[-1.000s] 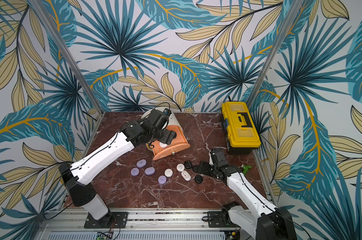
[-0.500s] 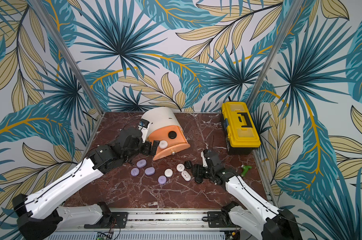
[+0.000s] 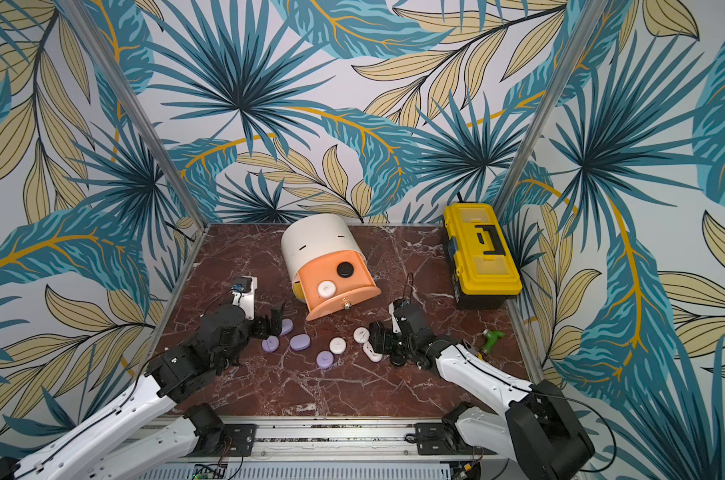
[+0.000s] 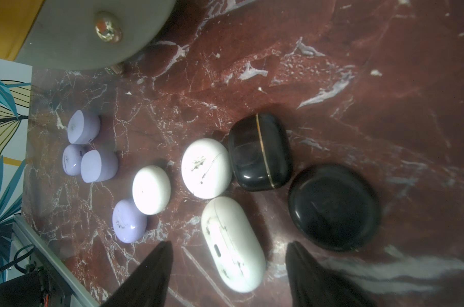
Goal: Put the bluetooth earphones in the drawer according to color
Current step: Pick up the Bluetooth earphone from the center of the board.
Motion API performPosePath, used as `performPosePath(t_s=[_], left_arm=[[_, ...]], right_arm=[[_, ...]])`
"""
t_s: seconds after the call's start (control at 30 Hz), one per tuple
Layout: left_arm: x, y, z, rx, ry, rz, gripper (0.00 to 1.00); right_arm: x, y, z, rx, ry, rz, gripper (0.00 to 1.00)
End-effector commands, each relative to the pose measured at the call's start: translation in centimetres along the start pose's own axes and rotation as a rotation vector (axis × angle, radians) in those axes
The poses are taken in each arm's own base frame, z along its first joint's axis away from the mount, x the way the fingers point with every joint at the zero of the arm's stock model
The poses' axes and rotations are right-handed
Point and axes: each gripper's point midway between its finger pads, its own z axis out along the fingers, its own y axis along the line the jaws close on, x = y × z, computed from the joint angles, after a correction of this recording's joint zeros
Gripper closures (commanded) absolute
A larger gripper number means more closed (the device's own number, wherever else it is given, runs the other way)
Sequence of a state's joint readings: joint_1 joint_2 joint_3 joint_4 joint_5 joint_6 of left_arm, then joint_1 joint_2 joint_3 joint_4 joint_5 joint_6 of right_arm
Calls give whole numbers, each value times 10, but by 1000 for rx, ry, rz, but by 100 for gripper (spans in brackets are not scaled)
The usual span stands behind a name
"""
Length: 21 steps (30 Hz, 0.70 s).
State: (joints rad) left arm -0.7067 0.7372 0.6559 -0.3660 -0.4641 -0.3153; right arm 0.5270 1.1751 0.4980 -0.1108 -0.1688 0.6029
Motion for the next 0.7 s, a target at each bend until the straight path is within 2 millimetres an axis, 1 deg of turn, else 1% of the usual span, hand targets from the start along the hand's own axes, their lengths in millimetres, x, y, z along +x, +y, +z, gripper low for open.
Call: performPosePath(t_s=[0.0, 0.23, 0.4, 0.5, 0.6, 0.67], left_arm=[[-12, 3, 0, 3, -115, -68, 0], [3, 13, -1, -13, -163, -78, 0], [6, 15, -2, -11, -176, -83, 0], [6, 13, 1, -6, -164, -80, 0], [7, 9, 2, 8, -150, -73, 0], [7, 9, 2, 9, -150, -77, 0]], right_arm=[[4, -6, 6, 22, -22, 24, 28], [27, -10, 16, 43, 42, 32, 29], [45, -7, 17, 54, 61, 13, 30], [50, -3, 17, 52, 59, -4, 31], [51, 4, 18, 51, 45, -32, 32], [50, 4, 19, 67, 34, -48, 34]])
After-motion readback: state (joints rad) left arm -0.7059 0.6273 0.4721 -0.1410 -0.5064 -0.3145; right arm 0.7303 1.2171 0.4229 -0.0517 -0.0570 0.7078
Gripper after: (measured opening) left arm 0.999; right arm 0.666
